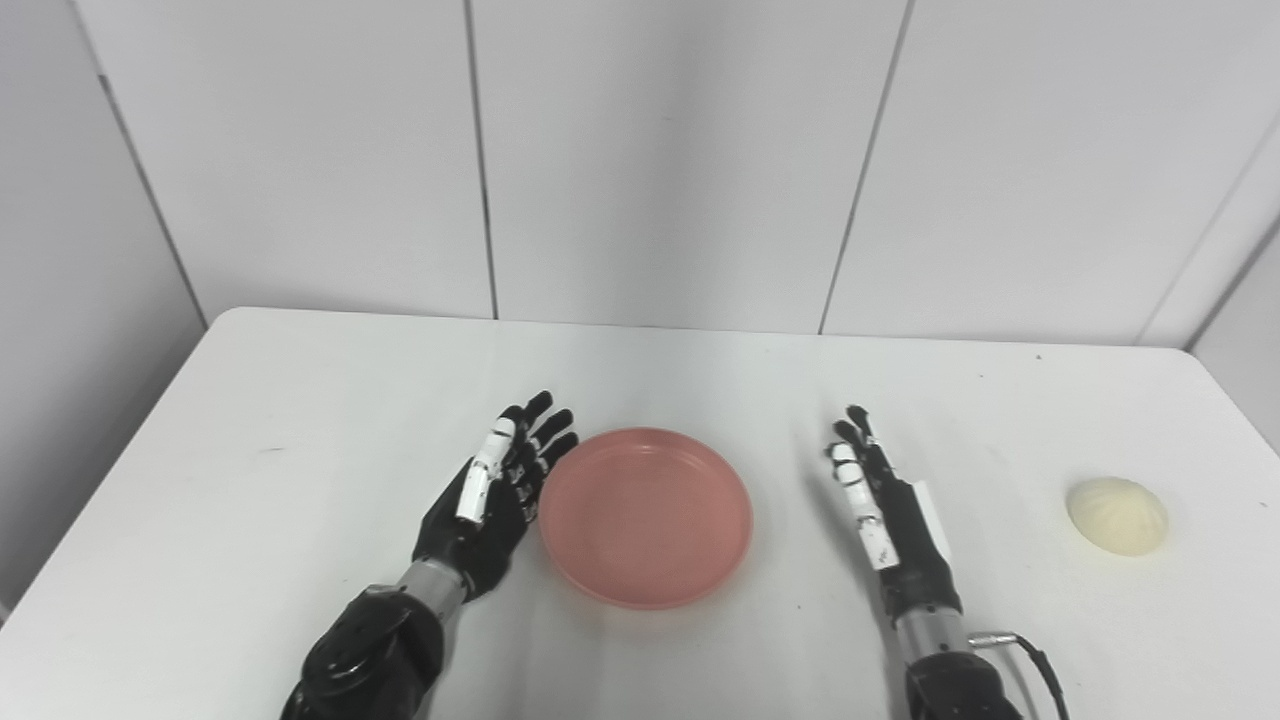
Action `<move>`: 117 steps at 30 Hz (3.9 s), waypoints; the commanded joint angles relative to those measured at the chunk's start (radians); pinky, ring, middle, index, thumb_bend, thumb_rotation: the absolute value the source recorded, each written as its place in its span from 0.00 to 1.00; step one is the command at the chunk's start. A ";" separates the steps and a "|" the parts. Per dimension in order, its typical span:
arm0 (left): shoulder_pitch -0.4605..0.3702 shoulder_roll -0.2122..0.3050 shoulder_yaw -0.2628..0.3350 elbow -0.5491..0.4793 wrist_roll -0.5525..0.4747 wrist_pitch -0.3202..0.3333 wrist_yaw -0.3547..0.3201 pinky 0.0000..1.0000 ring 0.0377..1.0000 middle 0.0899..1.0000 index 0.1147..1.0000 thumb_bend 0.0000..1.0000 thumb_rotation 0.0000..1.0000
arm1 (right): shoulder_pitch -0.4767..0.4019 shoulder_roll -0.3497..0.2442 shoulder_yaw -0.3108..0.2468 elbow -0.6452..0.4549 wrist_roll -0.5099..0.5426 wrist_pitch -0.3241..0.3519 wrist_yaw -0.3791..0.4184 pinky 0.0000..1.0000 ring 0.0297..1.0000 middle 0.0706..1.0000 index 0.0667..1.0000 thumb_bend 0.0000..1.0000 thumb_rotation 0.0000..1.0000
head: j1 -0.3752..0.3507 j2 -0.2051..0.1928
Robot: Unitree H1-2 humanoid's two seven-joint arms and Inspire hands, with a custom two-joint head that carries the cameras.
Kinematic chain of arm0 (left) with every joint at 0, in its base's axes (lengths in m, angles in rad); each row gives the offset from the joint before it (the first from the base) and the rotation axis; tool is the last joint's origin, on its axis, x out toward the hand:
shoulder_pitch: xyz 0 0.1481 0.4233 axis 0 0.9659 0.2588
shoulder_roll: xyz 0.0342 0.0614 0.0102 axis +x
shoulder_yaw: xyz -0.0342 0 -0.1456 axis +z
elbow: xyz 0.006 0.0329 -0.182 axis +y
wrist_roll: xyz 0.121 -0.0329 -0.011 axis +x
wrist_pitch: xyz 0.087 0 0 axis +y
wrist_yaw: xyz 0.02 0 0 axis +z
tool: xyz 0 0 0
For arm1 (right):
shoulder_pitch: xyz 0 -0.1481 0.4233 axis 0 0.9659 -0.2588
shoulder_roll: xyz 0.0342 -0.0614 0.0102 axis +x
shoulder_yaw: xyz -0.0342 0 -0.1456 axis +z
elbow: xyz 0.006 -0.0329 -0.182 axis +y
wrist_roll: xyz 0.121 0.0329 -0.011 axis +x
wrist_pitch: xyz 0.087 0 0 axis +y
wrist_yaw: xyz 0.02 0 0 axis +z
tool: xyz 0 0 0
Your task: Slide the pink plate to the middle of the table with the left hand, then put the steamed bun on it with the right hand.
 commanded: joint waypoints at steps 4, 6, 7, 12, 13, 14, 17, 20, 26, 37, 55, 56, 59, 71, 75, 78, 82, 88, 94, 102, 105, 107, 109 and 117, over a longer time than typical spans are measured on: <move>0.045 0.044 0.018 0.006 -0.006 0.063 -0.008 0.99 0.96 0.96 0.97 0.38 1.00 | -0.040 -0.022 -0.007 -0.094 -0.113 -0.092 -0.071 0.77 0.82 0.90 0.96 0.68 1.00 | -0.067 -0.004; 0.048 0.055 0.023 0.001 -0.016 0.065 -0.013 0.99 0.96 0.96 0.97 0.38 1.00 | -0.044 -0.024 -0.009 -0.110 -0.150 -0.095 -0.091 0.76 0.80 0.89 0.96 0.76 1.00 | -0.105 -0.008; 0.049 0.063 0.028 0.006 -0.025 0.059 -0.022 0.99 0.96 0.96 0.97 0.38 1.00 | -0.048 -0.034 -0.010 -0.125 -0.187 -0.099 -0.107 0.75 0.80 0.89 0.96 0.77 1.00 | -0.138 -0.012; 0.047 0.093 0.042 0.034 -0.047 0.036 -0.055 0.97 0.95 0.95 0.96 0.40 1.00 | -0.073 -0.078 -0.026 -0.247 -0.351 -0.007 -0.121 0.66 0.77 0.87 0.93 0.83 1.00 | -0.204 -0.015; 0.047 0.097 0.045 0.039 -0.049 0.034 -0.060 0.96 0.94 0.95 0.95 0.41 1.00 | -0.076 -0.081 -0.029 -0.263 -0.367 0.009 -0.115 0.66 0.77 0.87 0.93 0.85 0.98 | -0.211 -0.014; 0.045 0.103 0.049 0.047 -0.053 0.030 -0.068 0.96 0.94 0.94 0.95 0.41 1.00 | -0.081 -0.089 -0.037 -0.294 -0.383 0.027 -0.105 0.66 0.77 0.86 0.93 0.86 0.97 | -0.225 -0.015; 0.043 0.115 0.058 0.063 -0.060 0.023 -0.087 0.94 0.93 0.94 0.94 0.44 1.00 | -0.090 -0.098 -0.045 -0.344 -0.406 0.060 -0.084 0.57 0.70 0.81 0.90 0.87 0.82 | -0.247 -0.015; 0.039 0.127 0.072 0.082 -0.070 0.021 -0.100 0.92 0.91 0.92 0.92 0.45 0.97 | -0.099 -0.135 -0.052 -0.407 -0.468 0.136 -0.024 0.57 0.69 0.81 0.90 0.89 0.73 | -0.284 -0.014; 0.025 0.138 0.099 0.133 -0.086 0.018 -0.118 0.89 0.89 0.90 0.89 0.46 0.92 | -0.111 -0.261 -0.083 -0.530 -0.589 0.282 0.164 0.67 0.80 0.83 0.86 0.91 0.58 | -0.325 -0.017; 0.008 0.157 0.123 0.207 -0.099 -0.002 -0.139 0.88 0.86 0.87 0.87 0.45 0.90 | -0.055 -0.501 -0.188 -0.506 -0.644 0.411 0.370 0.65 0.78 0.81 0.81 0.96 0.50 | -0.344 -0.018; -0.011 0.179 0.123 0.268 -0.093 -0.029 -0.141 0.85 0.84 0.86 0.86 0.46 0.88 | -0.026 -0.610 -0.219 -0.245 -0.564 0.396 0.351 0.77 0.87 0.83 0.81 1.00 0.58 | -0.370 -0.017; -0.011 0.181 0.122 0.269 -0.094 -0.031 -0.145 0.85 0.84 0.86 0.86 0.46 0.89 | -0.030 -0.616 -0.222 -0.218 -0.549 0.390 0.346 0.78 0.87 0.84 0.81 1.00 0.59 | -0.371 -0.016; -0.012 0.186 0.121 0.275 -0.093 -0.034 -0.150 0.86 0.85 0.86 0.86 0.46 0.90 | -0.041 -0.626 -0.215 -0.168 -0.526 0.387 0.336 0.72 0.84 0.83 0.81 1.00 0.61 | -0.373 -0.014; -0.014 0.193 0.124 0.281 -0.094 -0.036 -0.154 0.83 0.83 0.85 0.84 0.46 0.87 | -0.081 -0.615 -0.153 -0.086 -0.493 0.397 0.308 0.60 0.74 0.76 0.81 0.96 0.52 | -0.382 -0.001; -0.011 0.197 0.120 0.277 -0.089 -0.042 -0.157 0.84 0.84 0.85 0.85 0.47 0.87 | -0.090 -0.619 -0.135 -0.053 -0.477 0.377 0.290 0.58 0.72 0.73 0.80 0.92 0.48 | -0.383 0.002; -0.011 0.199 0.121 0.277 -0.093 -0.041 -0.158 0.84 0.84 0.85 0.85 0.47 0.88 | -0.097 -0.618 -0.128 -0.028 -0.460 0.357 0.272 0.58 0.75 0.76 0.80 0.93 0.49 | -0.385 0.008; -0.006 0.199 0.122 0.265 -0.096 -0.031 -0.149 0.84 0.83 0.84 0.84 0.47 0.87 | -0.105 -0.618 -0.124 -0.016 -0.433 0.371 0.277 0.62 0.78 0.79 0.80 0.93 0.47 | -0.385 0.012; -0.008 0.204 0.121 0.274 -0.097 -0.040 -0.160 0.84 0.83 0.84 0.85 0.48 0.88 | -0.121 -0.624 -0.103 0.009 -0.427 0.370 0.276 0.60 0.73 0.76 0.80 0.93 0.46 | -0.388 0.019; -0.008 0.205 0.124 0.269 -0.097 -0.038 -0.155 0.83 0.82 0.84 0.84 0.48 0.87 | -0.125 -0.637 -0.090 0.030 -0.421 0.399 0.289 0.58 0.73 0.77 0.81 0.94 0.49 | -0.386 0.027; -0.004 0.212 0.121 0.244 -0.092 -0.031 -0.150 0.80 0.81 0.81 0.81 0.49 0.85 | -0.119 -0.648 -0.089 0.021 -0.402 0.448 0.323 0.69 0.83 0.82 0.82 0.95 0.49 | -0.386 0.036; -0.005 0.219 0.119 0.235 -0.092 -0.035 -0.155 0.80 0.81 0.82 0.82 0.51 0.83 | -0.122 -0.649 -0.094 0.001 -0.405 0.467 0.350 0.72 0.85 0.83 0.81 0.95 0.47 | -0.386 0.043; -0.005 0.221 0.120 0.225 -0.097 -0.027 -0.153 0.78 0.81 0.83 0.82 0.52 0.82 | -0.126 -0.642 -0.107 -0.001 -0.414 0.469 0.370 0.74 0.85 0.83 0.81 0.96 0.46 | -0.386 0.043; -0.001 0.221 0.120 0.206 -0.100 -0.015 -0.151 0.78 0.81 0.83 0.82 0.53 0.81 | -0.134 -0.637 -0.115 0.011 -0.417 0.470 0.383 0.75 0.84 0.83 0.81 0.96 0.45 | -0.383 0.049; 0.005 0.219 0.118 0.182 -0.101 -0.006 -0.144 0.81 0.83 0.84 0.84 0.51 0.82 | -0.141 -0.634 -0.105 0.023 -0.434 0.469 0.408 0.64 0.69 0.71 0.78 0.92 0.40 | -0.381 0.055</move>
